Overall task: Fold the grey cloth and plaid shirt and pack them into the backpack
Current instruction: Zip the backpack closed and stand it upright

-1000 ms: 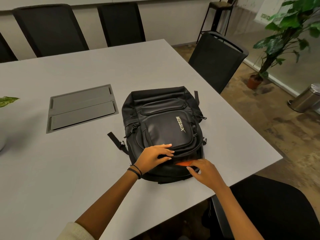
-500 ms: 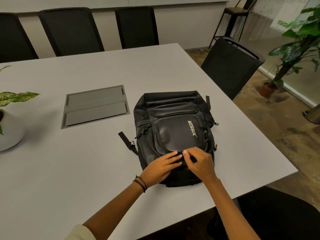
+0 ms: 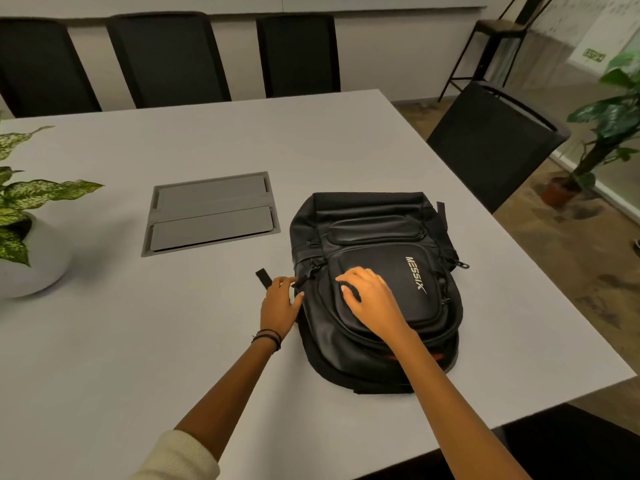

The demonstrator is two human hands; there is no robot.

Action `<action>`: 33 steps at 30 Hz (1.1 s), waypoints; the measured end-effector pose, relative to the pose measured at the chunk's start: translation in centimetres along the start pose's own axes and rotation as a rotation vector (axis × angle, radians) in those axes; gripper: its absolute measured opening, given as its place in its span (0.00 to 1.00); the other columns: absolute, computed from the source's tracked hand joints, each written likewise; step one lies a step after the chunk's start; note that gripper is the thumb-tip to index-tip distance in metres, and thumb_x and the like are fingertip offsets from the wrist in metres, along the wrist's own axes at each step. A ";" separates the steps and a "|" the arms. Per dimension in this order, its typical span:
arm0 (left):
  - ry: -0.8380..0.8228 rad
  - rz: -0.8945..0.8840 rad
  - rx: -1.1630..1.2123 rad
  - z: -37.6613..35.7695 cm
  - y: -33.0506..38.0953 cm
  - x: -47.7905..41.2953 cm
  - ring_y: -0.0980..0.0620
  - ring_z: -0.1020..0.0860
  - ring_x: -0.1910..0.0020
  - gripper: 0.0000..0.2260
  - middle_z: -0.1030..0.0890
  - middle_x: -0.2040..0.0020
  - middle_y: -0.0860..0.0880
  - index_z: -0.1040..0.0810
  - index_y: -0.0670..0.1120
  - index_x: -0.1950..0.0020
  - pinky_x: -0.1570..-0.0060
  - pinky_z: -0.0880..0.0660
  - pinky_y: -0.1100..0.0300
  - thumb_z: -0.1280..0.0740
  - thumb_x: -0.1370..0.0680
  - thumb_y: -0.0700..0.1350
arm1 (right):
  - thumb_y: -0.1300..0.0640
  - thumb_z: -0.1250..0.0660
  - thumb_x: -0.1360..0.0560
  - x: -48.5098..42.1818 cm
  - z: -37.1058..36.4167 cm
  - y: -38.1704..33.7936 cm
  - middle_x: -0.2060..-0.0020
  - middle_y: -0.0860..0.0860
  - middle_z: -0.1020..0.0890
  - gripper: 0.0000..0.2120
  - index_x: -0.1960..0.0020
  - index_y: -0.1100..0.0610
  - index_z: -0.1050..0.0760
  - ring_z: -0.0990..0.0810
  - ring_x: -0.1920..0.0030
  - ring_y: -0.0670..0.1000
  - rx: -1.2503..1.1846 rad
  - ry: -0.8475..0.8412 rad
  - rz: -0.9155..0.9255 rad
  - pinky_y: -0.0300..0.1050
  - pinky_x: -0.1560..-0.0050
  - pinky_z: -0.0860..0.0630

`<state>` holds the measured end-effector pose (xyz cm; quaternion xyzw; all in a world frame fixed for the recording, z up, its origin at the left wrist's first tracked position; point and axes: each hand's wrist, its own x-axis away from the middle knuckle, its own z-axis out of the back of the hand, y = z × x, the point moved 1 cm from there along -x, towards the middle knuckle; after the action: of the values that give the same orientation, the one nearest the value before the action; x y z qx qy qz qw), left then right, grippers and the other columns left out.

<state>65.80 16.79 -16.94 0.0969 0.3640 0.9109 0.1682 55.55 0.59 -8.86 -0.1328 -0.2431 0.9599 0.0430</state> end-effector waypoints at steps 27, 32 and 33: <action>-0.252 -0.074 -0.506 1.2 0.6 -5.3 0.44 0.20 0.54 0.14 0.18 0.52 0.43 0.22 0.42 0.47 0.52 0.26 0.56 0.43 0.19 0.51 | 0.60 0.41 0.22 -9.2 -6.1 1.5 0.41 0.53 0.26 0.15 0.35 0.56 0.28 0.30 0.38 0.52 0.139 -0.319 -0.061 0.45 0.36 0.37; -0.213 -0.126 -0.591 2.4 1.0 -5.2 0.45 0.21 0.52 0.14 0.19 0.50 0.44 0.24 0.43 0.45 0.54 0.28 0.57 0.45 0.19 0.50 | 0.61 0.41 0.22 -10.0 -6.5 0.9 0.44 0.52 0.24 0.15 0.37 0.54 0.27 0.27 0.42 0.52 0.214 -0.385 0.034 0.46 0.37 0.39; -0.205 -0.139 -0.606 2.6 1.1 -5.1 0.45 0.21 0.51 0.14 0.19 0.49 0.44 0.24 0.44 0.44 0.54 0.28 0.57 0.45 0.18 0.50 | 0.61 0.41 0.22 -10.2 -6.7 0.7 0.44 0.52 0.24 0.16 0.36 0.53 0.27 0.27 0.42 0.52 0.222 -0.408 0.057 0.46 0.38 0.38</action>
<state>71.09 15.80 -14.60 0.1088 0.0633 0.9497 0.2869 67.19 1.51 -12.48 0.0626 -0.1359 0.9885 -0.0198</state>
